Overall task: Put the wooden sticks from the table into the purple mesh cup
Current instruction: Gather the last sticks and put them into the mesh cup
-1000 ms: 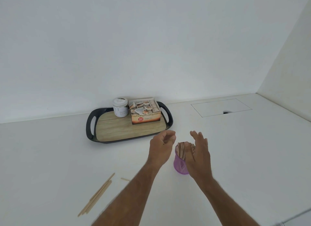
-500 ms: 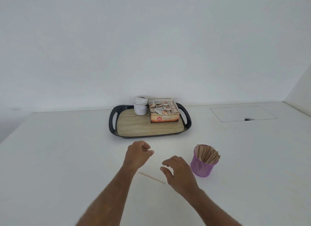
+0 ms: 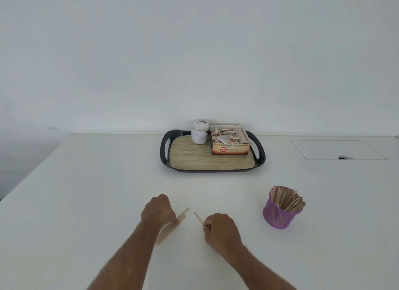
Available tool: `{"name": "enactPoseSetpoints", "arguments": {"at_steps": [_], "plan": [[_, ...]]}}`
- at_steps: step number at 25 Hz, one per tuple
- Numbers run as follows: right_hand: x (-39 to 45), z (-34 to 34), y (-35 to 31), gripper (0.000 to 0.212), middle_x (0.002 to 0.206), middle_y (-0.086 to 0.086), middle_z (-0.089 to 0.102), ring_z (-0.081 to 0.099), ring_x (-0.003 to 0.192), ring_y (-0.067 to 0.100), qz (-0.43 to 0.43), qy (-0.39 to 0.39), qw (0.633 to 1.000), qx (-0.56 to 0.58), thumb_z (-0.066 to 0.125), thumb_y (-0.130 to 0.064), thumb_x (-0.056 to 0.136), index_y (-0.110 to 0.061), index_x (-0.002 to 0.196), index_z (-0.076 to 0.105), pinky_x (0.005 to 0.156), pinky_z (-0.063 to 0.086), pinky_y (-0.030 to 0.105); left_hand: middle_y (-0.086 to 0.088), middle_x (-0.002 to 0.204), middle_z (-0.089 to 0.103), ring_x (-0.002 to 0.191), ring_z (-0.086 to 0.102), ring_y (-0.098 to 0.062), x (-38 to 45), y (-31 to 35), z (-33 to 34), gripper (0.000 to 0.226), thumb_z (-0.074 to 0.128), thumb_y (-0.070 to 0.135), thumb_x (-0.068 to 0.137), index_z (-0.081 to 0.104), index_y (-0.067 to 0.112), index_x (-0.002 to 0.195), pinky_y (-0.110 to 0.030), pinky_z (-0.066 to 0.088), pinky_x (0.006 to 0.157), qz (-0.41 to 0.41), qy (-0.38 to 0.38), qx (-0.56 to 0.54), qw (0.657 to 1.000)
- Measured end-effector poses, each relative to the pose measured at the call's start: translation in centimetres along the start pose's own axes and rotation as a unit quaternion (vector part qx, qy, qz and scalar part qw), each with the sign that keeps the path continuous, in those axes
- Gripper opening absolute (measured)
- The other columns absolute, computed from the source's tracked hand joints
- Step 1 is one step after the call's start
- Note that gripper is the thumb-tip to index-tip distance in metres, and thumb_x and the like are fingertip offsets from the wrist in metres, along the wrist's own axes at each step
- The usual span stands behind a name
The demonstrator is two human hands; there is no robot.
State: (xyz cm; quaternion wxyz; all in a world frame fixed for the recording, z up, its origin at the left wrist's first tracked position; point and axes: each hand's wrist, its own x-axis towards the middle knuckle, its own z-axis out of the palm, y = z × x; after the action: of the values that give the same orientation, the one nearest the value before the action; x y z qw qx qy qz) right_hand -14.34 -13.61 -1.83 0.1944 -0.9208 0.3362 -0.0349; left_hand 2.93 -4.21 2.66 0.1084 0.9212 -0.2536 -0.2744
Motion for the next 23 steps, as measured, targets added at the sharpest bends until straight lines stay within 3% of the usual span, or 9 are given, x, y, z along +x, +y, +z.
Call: {"name": "enactPoseSetpoints", "arguments": {"at_steps": [4,7,10,13,17,20,23], "plan": [[0.0,0.6,-1.7,0.032,0.052,-0.003,0.035,0.04,0.058,0.017,0.001,-0.007,1.0,0.007,0.044,-0.017,0.082,-0.017,0.052,0.031,0.045,0.023,0.019,-0.009,0.089,0.077,0.083,0.077,-0.026,-0.3,-0.5,0.6,0.034,0.089,0.018,0.069,0.072,0.005,0.096,-0.036,0.063,0.084,-0.002,0.001,-0.03,1.0],[0.2,1.2,-2.2,0.031,0.056,-0.001,0.044,0.043,0.059,0.019,0.006,-0.005,1.0,0.015,0.046,-0.024,0.084,-0.013,0.056,0.04,0.051,0.037,0.027,-0.011,0.08,0.079,0.072,0.078,-0.022,-0.4,-0.3,1.2,0.023,0.085,0.009,0.074,0.075,0.0,0.092,-0.033,0.065,0.08,-0.007,-0.006,-0.101,0.995],[0.5,1.5,-2.2,0.034,0.065,0.002,0.056,0.052,0.064,0.019,0.02,-0.001,0.999,0.043,0.055,-0.037,0.086,-0.01,0.065,0.055,0.064,0.049,0.032,-0.017,0.082,0.078,0.074,0.079,-0.027,-0.6,0.1,2.1,0.022,0.081,0.001,0.076,0.074,-0.008,0.095,-0.037,0.065,0.079,-0.005,-0.022,-0.17,0.985],[0.6,1.6,-2.3,0.031,0.068,-0.009,0.055,0.053,0.067,0.012,0.053,-0.011,0.994,0.095,0.065,-0.051,0.079,-0.022,0.071,0.059,0.061,0.043,0.024,-0.019,0.082,0.078,0.072,0.078,-0.03,-0.9,0.5,2.6,0.019,0.078,-0.003,0.076,0.073,-0.01,0.094,-0.04,0.066,0.076,-0.005,-0.029,-0.195,0.98],[0.4,1.7,-3.0,0.045,0.081,-0.01,0.061,0.059,0.075,0.012,0.071,-0.009,0.993,0.094,0.069,-0.066,0.067,-0.025,0.083,0.06,0.062,0.043,0.026,-0.019,0.079,0.078,0.071,0.078,-0.03,-0.6,0.3,2.6,0.015,0.075,-0.005,0.076,0.075,-0.009,0.09,-0.04,0.066,0.074,-0.014,-0.031,-0.215,0.976],[0.4,1.7,-3.6,0.047,0.092,-0.008,0.061,0.061,0.085,0.015,0.073,-0.014,0.995,0.065,0.071,-0.063,0.07,-0.024,0.094,0.059,0.069,0.046,0.029,-0.018,0.077,0.078,0.072,0.078,-0.029,-0.5,-0.1,2.5,0.015,0.076,-0.004,0.074,0.075,-0.01,0.088,-0.04,0.066,0.075,-0.018,-0.039,-0.219,0.975],[0.5,1.4,-3.8,0.029,0.091,-0.009,0.064,0.064,0.084,0.014,0.087,-0.016,0.992,0.092,0.075,-0.045,0.075,-0.025,0.093,0.063,0.074,0.052,0.029,-0.018,0.075,0.077,0.072,0.078,-0.03,-0.4,-0.6,2.4,0.014,0.076,-0.006,0.073,0.075,-0.01,0.086,-0.041,0.066,0.074,-0.023,-0.036,-0.227,0.973]]}}
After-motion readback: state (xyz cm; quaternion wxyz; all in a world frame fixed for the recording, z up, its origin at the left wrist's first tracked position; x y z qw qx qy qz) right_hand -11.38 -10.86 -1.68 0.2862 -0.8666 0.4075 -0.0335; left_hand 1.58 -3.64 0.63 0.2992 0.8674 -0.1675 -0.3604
